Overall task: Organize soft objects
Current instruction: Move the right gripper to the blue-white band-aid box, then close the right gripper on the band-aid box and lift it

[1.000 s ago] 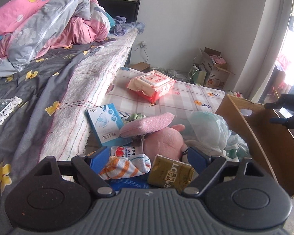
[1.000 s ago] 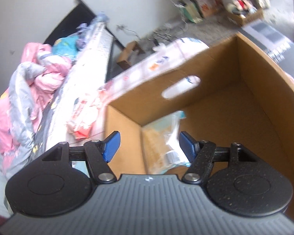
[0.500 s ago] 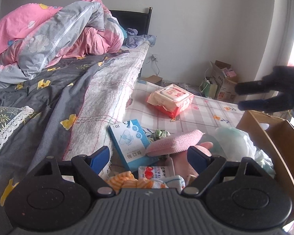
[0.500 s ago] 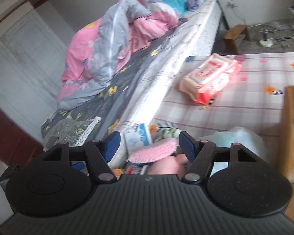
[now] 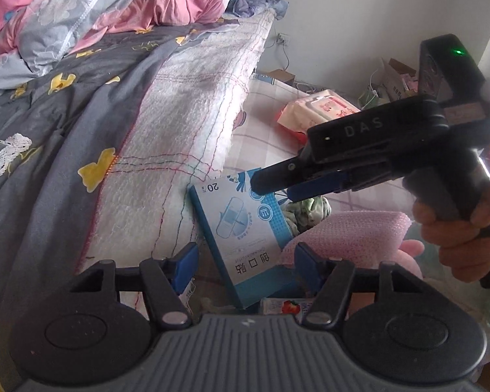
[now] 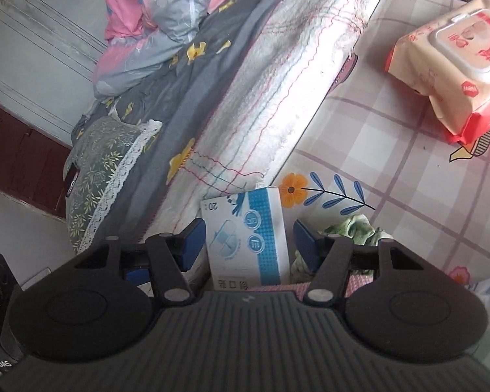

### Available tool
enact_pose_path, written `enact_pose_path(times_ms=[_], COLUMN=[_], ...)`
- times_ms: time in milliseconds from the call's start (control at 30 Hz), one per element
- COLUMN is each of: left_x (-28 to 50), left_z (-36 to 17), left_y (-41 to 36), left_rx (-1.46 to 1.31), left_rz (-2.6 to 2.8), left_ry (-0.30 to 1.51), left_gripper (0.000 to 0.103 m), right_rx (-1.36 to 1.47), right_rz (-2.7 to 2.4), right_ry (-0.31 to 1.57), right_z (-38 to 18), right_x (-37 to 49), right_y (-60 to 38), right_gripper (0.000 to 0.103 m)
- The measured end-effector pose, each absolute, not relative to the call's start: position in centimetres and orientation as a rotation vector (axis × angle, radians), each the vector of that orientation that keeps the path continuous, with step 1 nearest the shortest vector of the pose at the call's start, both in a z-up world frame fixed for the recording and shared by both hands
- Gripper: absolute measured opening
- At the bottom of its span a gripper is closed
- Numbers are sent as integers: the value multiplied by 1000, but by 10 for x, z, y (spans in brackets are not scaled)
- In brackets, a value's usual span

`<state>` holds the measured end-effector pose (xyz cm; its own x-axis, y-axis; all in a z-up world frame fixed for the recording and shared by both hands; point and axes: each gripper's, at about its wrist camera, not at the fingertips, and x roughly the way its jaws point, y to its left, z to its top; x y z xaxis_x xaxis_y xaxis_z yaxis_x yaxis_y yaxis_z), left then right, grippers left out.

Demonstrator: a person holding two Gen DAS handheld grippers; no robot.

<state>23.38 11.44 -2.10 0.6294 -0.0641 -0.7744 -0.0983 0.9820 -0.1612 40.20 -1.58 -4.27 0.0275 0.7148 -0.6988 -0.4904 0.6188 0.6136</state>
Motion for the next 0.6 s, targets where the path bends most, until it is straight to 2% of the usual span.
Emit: enact_pose_path(times_ms=[267, 600], left_x=[260, 271], left_z=[-41, -46], left_y=[120, 122], left_rx=[-201, -252], left_rz=[38, 46], left_ry=[969, 975], left_gripper=[65, 62], right_rx=[235, 254], right_rz=[989, 991], right_ry=[1297, 1312], right_z=[-77, -80], right_x=[415, 415], right_y=[2, 3], right_gripper=[50, 40])
